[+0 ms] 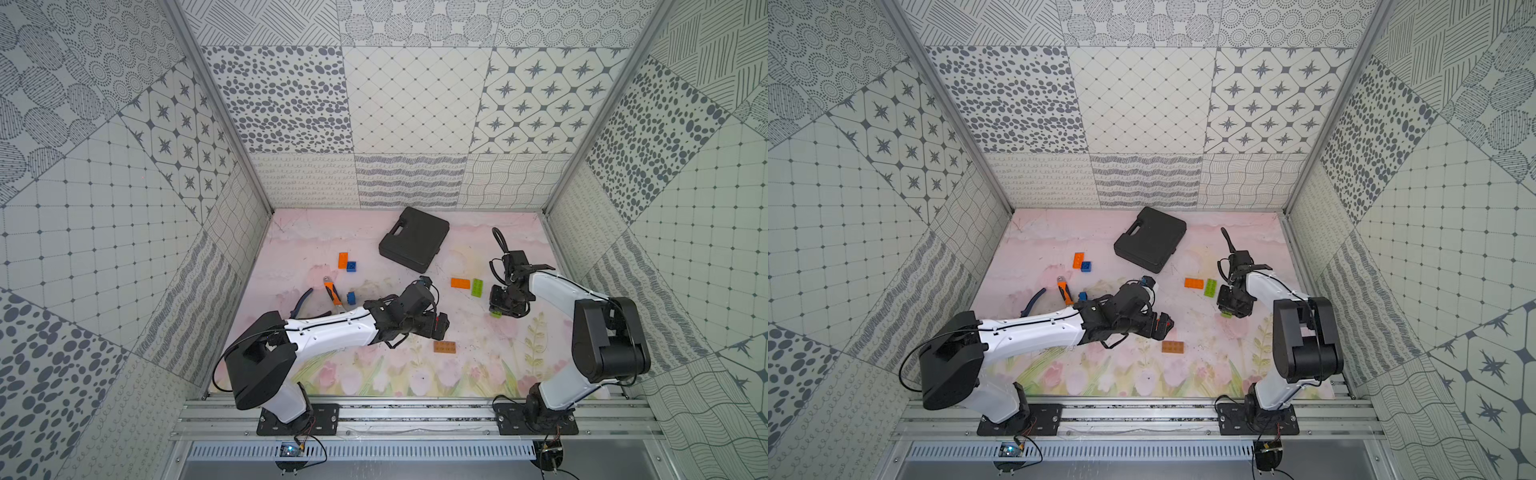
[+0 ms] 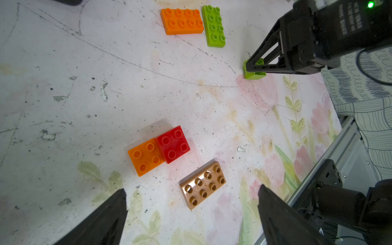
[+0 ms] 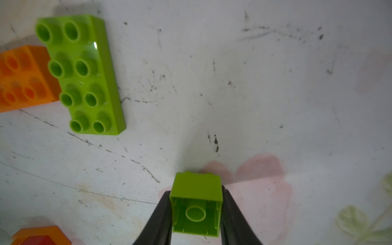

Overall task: Assemble the number 5 with lego
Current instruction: Pick up the lego brick from the center of the board.

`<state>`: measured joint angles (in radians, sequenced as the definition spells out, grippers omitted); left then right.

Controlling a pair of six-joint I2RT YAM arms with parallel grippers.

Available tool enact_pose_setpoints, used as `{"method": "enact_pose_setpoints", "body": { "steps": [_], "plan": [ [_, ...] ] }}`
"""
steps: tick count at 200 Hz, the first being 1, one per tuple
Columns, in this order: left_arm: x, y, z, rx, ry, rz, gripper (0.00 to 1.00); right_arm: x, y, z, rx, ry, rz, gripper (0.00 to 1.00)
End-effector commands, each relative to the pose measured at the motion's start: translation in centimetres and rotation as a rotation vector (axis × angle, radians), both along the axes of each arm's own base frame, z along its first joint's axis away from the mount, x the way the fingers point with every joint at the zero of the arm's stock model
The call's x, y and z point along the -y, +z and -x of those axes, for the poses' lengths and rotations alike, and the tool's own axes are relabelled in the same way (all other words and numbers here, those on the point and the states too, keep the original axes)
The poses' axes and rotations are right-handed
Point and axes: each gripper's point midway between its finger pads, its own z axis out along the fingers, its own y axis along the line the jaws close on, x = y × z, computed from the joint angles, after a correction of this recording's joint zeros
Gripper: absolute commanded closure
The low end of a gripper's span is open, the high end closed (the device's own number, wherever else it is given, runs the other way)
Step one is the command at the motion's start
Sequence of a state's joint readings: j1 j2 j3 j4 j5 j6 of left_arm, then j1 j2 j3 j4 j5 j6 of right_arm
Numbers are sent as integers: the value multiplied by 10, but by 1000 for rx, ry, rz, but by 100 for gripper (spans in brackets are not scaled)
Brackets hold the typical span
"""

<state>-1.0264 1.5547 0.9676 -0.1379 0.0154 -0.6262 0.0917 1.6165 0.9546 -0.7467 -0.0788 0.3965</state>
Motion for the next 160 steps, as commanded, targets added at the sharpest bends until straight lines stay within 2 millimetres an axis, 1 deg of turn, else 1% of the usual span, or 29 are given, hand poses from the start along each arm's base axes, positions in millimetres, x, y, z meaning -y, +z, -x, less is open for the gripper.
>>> {"method": "enact_pose_setpoints", "body": {
  "steps": [1,17,35,67,76,86,103,116,132,145,160],
  "plan": [
    [6,13,-5,35,6,43,0,-5,11,-5,36,14,-15,68],
    [5,15,-6,44,5,45,0,-14,21,-3,55,14,-68,68],
    [2,18,-6,67,7,61,0,-35,38,3,103,23,-186,68],
    [-4,32,-9,156,-27,160,1,-86,66,20,151,81,-430,68],
    [-5,38,-9,170,-61,221,1,-102,73,25,160,104,-499,68],
    [-9,44,-13,153,-85,307,2,-119,80,32,161,137,-565,67],
    [-17,53,-19,131,-137,425,8,-144,88,43,144,189,-656,67],
    [-17,61,-8,202,-264,483,10,-161,93,50,123,232,-705,67],
    [-20,67,2,355,-383,475,13,-176,98,57,102,282,-738,67],
    [-25,70,5,464,-435,455,15,-187,103,61,97,315,-766,67],
    [-28,69,10,540,-494,426,19,-197,111,66,95,354,-799,67]
  ]
}}
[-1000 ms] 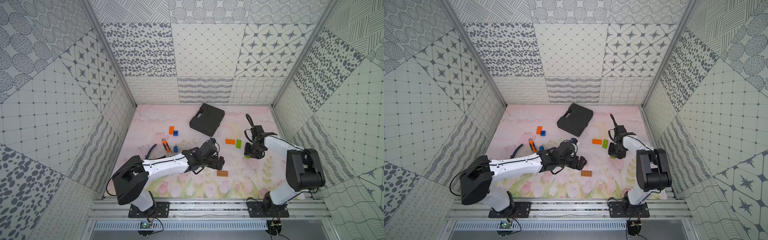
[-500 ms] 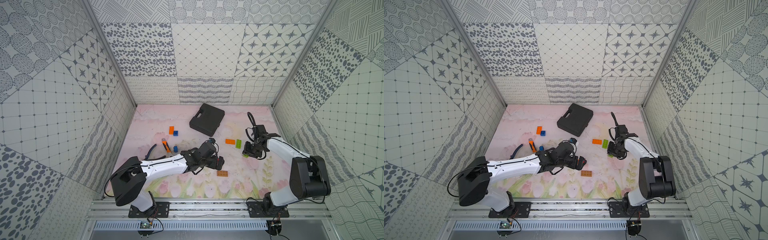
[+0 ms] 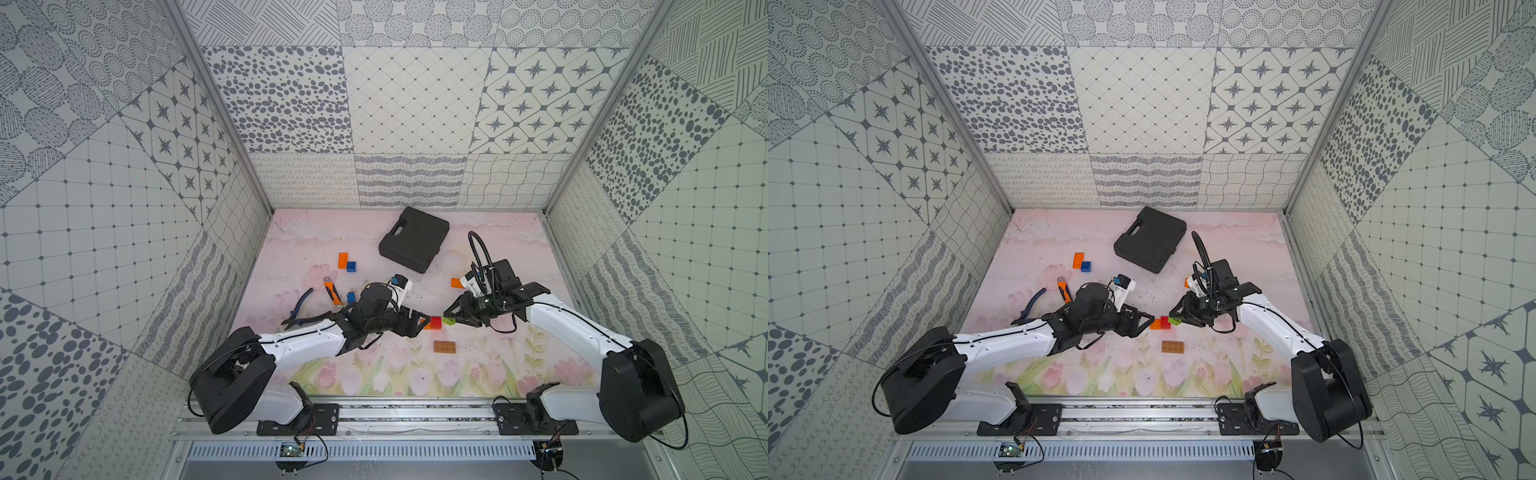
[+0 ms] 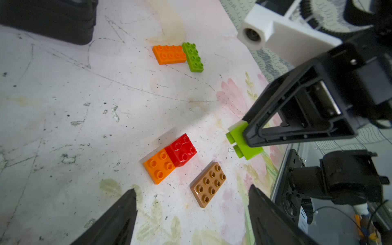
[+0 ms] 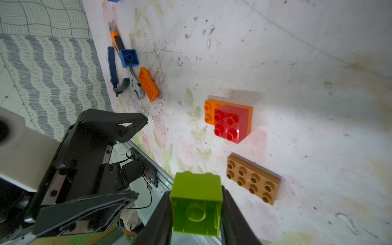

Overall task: Assemble the number 5 with lego
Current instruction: Pick up the lego brick from the center of the board, then place the lego brick at the center of the board.

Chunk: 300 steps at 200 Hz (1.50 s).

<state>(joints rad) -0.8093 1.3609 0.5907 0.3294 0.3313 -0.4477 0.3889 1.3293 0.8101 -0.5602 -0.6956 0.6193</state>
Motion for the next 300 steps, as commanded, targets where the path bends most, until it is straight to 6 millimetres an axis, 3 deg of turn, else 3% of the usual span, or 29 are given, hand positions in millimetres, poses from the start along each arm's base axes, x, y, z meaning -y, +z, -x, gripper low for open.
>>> {"method": "enact_pose_setpoints", "body": {
  "steps": [1,40,98,158,217,242,265,300],
  "plan": [
    [16,57,21,433,-307,155,20,-24,24,-1,32,67,-114,67],
    [18,53,22,513,-376,123,22,-41,41,7,54,142,-172,67],
    [28,63,29,595,-462,183,23,-51,39,14,35,174,-195,66],
    [29,54,32,597,-519,124,33,-57,43,17,35,193,-217,66],
    [30,39,42,613,-581,44,34,-60,45,15,33,193,-226,66],
    [27,36,40,635,-568,3,42,-60,41,16,22,190,-221,66],
    [25,29,38,679,-560,-77,39,-62,41,17,18,192,-225,66],
    [25,26,37,706,-564,-115,46,-63,43,18,24,195,-229,66]
  ]
}}
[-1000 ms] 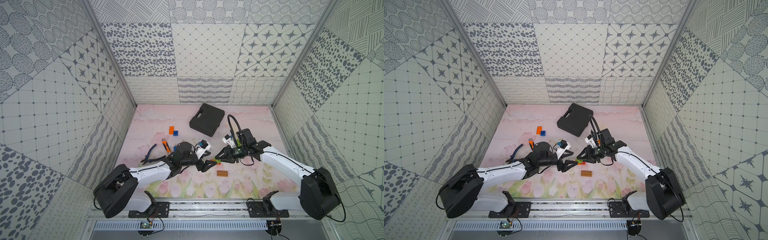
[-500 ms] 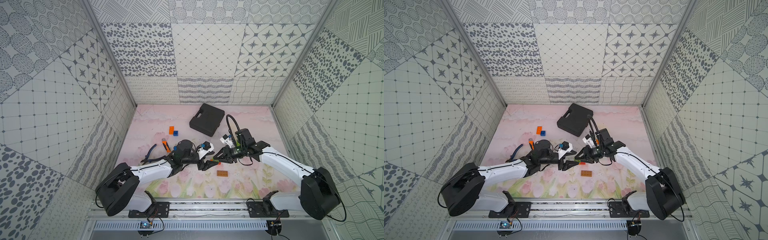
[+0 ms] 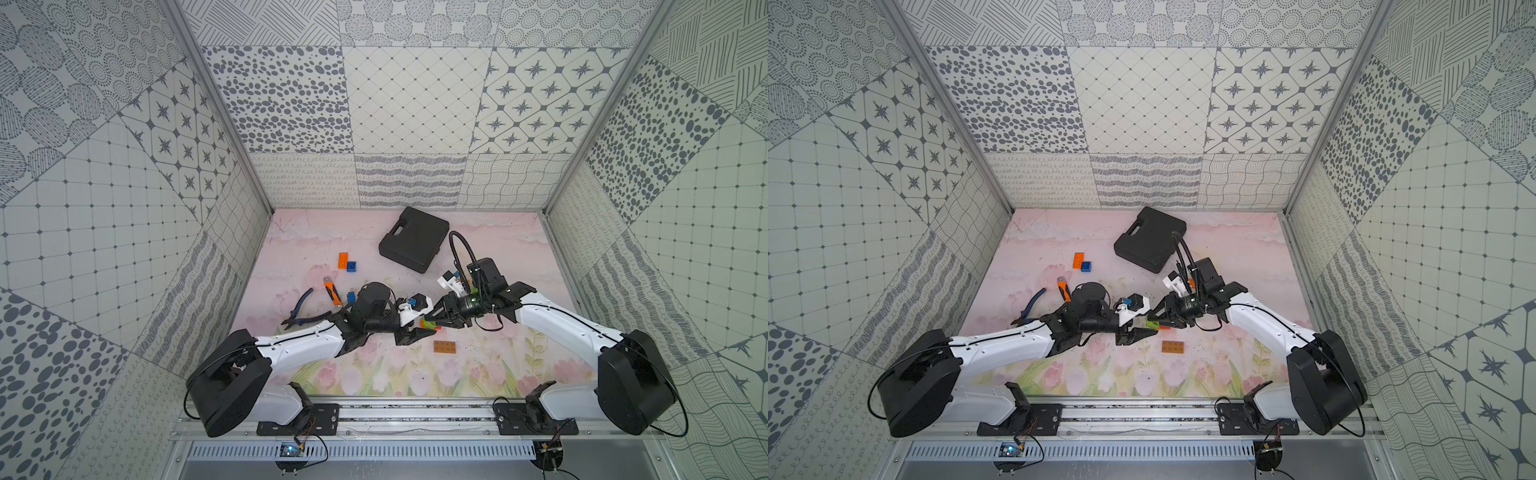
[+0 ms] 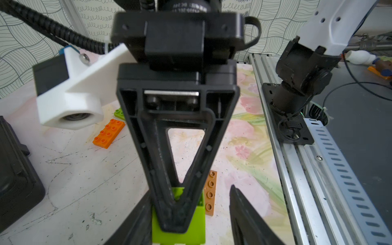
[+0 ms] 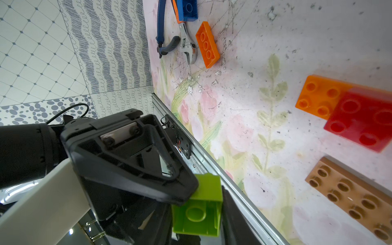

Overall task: Assemble the number 5 with lego
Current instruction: Place the lego brick at the center of the board.

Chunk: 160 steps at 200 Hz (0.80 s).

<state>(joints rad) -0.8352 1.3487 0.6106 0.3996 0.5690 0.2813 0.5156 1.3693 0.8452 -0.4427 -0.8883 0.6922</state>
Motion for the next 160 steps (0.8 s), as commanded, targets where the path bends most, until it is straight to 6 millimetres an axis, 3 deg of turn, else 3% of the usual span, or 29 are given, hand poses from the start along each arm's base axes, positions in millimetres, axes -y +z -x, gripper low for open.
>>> {"method": "enact_pose_setpoints", "body": {
  "steps": [1,29,79,96,110,135,160],
  "plan": [
    [-2,-9,-1,95,-6,-77,46,-7,11,-8,52,7,-36,66],
    [1,-11,0,99,-17,-82,55,-8,8,-7,45,5,-31,66],
    [-2,-8,3,118,0,-95,89,-6,4,-7,40,-10,-29,64],
    [-3,-9,5,112,5,-109,95,-7,6,-8,41,-21,-30,57],
    [-3,-11,8,100,19,-128,100,-4,7,-10,50,-39,-22,40],
    [-6,-13,8,37,90,-170,100,16,3,-21,76,-135,47,32],
    [-15,-19,7,-58,205,-253,100,58,-17,-35,66,-304,174,29]
  ]
}}
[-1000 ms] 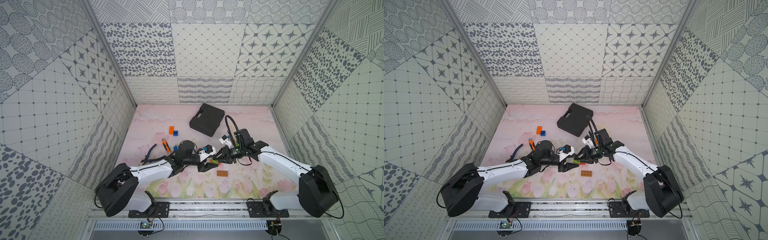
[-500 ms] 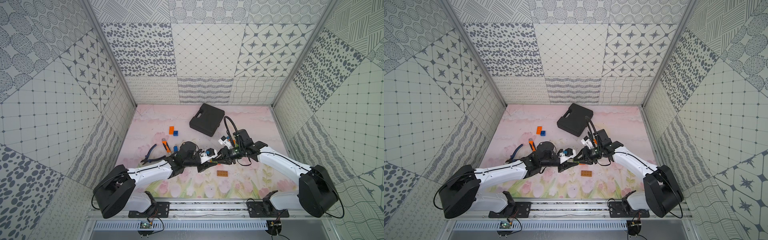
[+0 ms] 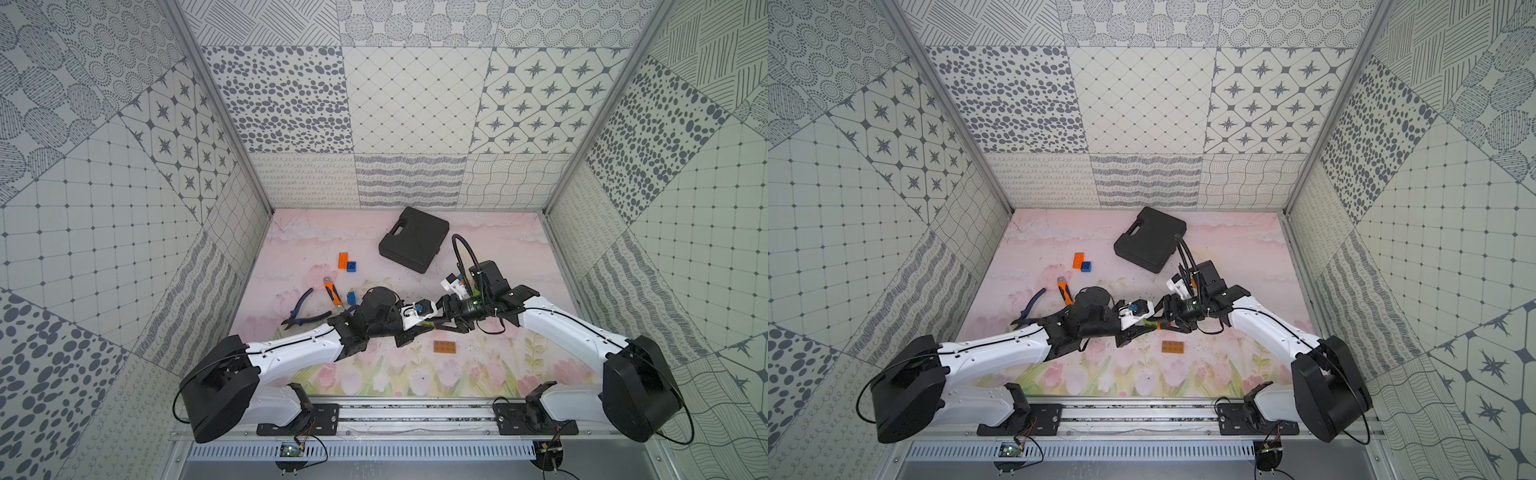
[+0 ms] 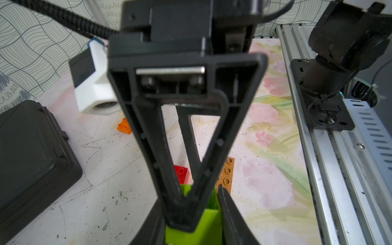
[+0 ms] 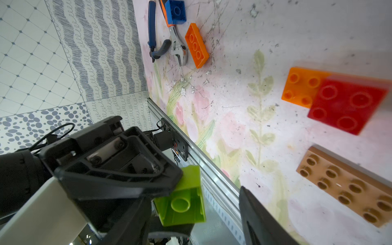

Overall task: Assemble the number 5 with lego
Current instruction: Place the lego brick at the center of the board.

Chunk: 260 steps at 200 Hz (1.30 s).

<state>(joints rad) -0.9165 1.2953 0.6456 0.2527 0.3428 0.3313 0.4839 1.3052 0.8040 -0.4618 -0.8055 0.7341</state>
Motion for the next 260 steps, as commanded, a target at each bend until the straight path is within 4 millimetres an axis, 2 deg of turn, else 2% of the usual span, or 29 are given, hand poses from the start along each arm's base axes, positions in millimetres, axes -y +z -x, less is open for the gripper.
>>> {"method": "enact_pose_setpoints", "body": {
  "steps": [1,17,33,53,98,131,189,260],
  "plan": [
    [-13,-17,10,-147,123,-128,100,41,-11,-30,65,-207,123,29],
    [-19,-22,13,-203,194,-197,100,64,-28,-32,43,-278,200,28],
    [-25,-27,17,-273,266,-282,100,77,-41,-30,18,-307,257,28],
    [-30,-32,24,-289,302,-419,100,82,-50,-25,8,-309,275,28],
    [-61,-37,28,-231,295,-735,100,99,-59,-24,15,-390,305,28],
    [-75,-45,33,-222,247,-862,100,111,-66,-24,6,-443,303,27],
    [-82,-72,44,-289,200,-1028,100,100,-71,-24,-11,-398,255,23],
    [-82,-98,49,-348,183,-1142,99,102,-74,-22,4,-397,262,7]
  ]
}}
